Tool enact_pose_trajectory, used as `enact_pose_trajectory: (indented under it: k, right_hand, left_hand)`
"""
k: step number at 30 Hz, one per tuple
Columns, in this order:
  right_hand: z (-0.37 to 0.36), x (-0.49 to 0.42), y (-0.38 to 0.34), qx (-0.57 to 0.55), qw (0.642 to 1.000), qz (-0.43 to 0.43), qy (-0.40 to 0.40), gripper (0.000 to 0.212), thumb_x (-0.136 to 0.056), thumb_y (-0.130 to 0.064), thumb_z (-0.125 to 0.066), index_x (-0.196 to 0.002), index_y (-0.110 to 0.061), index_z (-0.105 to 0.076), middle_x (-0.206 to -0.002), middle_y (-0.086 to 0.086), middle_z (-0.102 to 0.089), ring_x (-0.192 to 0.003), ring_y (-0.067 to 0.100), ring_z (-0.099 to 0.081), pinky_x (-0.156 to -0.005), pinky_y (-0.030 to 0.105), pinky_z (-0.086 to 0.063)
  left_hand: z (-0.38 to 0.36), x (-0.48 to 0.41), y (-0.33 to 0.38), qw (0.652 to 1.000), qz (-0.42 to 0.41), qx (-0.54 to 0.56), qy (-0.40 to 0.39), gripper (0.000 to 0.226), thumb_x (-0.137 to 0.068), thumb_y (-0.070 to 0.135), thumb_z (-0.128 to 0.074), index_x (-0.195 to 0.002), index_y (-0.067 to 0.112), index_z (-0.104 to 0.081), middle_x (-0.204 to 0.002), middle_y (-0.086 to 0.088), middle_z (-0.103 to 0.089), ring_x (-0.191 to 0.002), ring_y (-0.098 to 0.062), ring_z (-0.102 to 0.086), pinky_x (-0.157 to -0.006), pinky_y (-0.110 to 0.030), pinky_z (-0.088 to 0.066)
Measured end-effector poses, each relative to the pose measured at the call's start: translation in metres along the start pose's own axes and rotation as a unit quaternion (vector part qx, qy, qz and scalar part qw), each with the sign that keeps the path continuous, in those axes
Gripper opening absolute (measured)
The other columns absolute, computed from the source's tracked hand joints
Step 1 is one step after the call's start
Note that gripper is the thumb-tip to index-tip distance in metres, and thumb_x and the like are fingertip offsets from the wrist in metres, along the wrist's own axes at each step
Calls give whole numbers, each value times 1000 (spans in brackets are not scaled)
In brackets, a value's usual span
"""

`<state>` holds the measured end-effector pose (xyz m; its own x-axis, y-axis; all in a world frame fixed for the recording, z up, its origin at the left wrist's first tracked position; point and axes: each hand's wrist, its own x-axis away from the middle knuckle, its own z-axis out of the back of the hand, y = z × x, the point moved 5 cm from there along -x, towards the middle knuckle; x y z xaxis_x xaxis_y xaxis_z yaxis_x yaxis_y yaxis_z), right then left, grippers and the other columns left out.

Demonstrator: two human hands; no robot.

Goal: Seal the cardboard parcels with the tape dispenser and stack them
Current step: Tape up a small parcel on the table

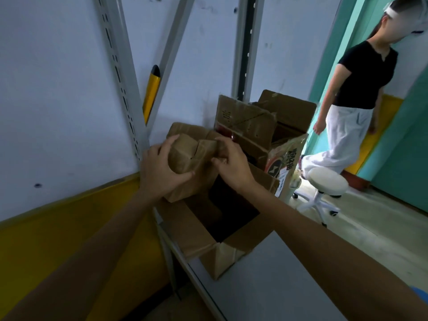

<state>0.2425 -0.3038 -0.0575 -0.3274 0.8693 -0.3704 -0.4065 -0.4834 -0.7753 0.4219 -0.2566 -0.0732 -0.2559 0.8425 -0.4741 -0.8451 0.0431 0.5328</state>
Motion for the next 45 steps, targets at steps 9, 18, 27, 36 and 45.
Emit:
enact_pose_trajectory:
  k: [9,18,27,36,45]
  right_hand:
    - [68,55,-83,0,980,159,119,32,-95,-13,-45,-126,-18,-53,-132,7,-44,-109,8,-49,-95,18,-44]
    - [174,149,-68,-32,956,78,280,14,-86,-49,-52,-74,-42,-51,-92,-2,-62,-85,24,-64,-71,47,-56]
    - [214,280,40,58,966,-71,243,16,-78,-6,-60,-91,-12,-52,-101,4,-53,-92,17,-55,-79,23,-52]
    - [207,382,166,264,908,-323,44,103,-70,-46,-77,-147,-14,-18,-149,8,-26,-133,26,-30,-104,42,-34]
    - [209,345,174,174,952,-251,-6,97,-71,-34,-79,-148,-19,-23,-144,3,-41,-131,21,-37,-108,38,-32]
  left_hand:
    - [70,56,80,991,-43,24,121,94,-57,63,-68,-139,38,-29,-129,-11,-38,-120,-29,-36,-96,-48,-40]
    - [43,134,184,993,-57,68,80,92,-60,62,-74,-138,38,-31,-129,-8,-37,-119,-23,-34,-92,-31,-32]
    - [-79,250,218,983,-45,161,-70,91,-60,44,-83,-136,28,-36,-133,-11,-32,-119,-25,-32,-88,-28,-32]
    - [-194,342,188,949,-44,131,-285,91,-63,37,-82,-138,25,-32,-131,-12,-29,-120,-29,-33,-96,-43,-41]
    - [-203,313,182,952,-80,111,-273,102,-59,41,-82,-139,35,-19,-137,-11,-28,-123,-31,-37,-90,-44,-48]
